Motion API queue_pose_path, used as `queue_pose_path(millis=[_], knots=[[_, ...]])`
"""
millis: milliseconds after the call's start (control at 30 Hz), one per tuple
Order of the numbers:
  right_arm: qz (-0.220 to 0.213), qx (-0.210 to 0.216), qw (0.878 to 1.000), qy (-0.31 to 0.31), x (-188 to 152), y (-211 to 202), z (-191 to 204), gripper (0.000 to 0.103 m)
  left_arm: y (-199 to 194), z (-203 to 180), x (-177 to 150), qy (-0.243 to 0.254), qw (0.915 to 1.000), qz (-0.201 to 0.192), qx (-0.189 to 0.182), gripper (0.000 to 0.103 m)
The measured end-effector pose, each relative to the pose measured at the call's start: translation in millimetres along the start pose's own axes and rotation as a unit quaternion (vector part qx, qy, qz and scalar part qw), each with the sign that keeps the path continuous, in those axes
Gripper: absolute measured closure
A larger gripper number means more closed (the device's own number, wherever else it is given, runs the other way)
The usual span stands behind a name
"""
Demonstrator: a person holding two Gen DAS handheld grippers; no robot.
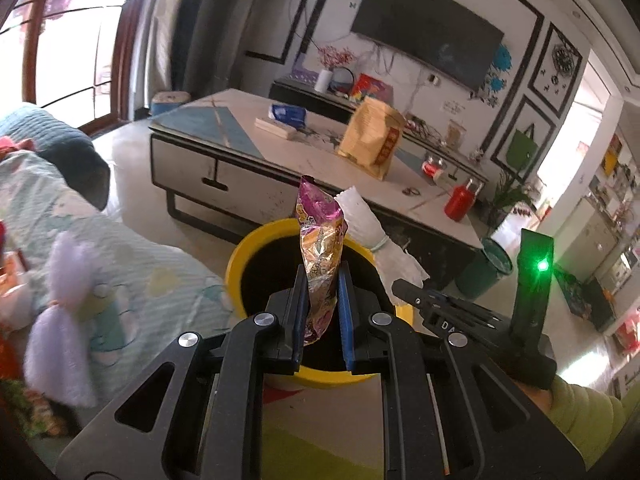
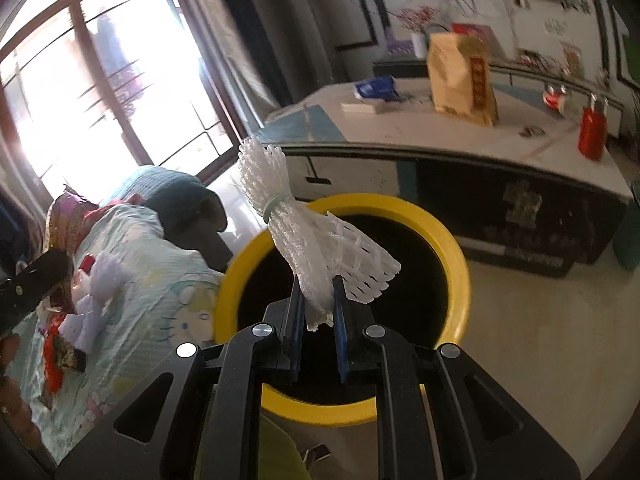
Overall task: Collect trash
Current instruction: 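Carry the wrapper and foam sleeve with both tools over the yellow-rimmed bin, then open the left tool and the right tool to drop both items into the bin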
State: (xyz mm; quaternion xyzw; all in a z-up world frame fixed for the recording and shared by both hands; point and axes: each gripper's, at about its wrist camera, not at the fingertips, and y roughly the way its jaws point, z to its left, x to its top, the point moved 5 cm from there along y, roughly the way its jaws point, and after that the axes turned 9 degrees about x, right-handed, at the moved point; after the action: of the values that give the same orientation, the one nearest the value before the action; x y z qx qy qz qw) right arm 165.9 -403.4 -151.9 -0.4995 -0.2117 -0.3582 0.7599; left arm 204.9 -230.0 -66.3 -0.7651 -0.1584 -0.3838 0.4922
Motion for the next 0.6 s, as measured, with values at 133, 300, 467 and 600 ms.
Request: queue_pose_path(millis=[133,300,467,600], knots=[[0.007,-0.002,1.0,0.021,-2,5,-13,0.09,29,-6,1,0.007,0.9997,0.022,-0.008,0.094],[0.021,-0.001,0.999,0.032,-5,12,-19,0.087,60,-11,2,0.011,0.9988,0.046,-0.012,0.093],[0.034,-0.003,0.998,0.043,-9,20,-24,0.079,78,-5,4,0.002,0.9982,0.06,-0.009,0.061],[0.03,-0.011,0.998,0.052,-8,21,-30,0.068,76,3,4,-0.014,0.9982,0.057,0.004,0.048]])
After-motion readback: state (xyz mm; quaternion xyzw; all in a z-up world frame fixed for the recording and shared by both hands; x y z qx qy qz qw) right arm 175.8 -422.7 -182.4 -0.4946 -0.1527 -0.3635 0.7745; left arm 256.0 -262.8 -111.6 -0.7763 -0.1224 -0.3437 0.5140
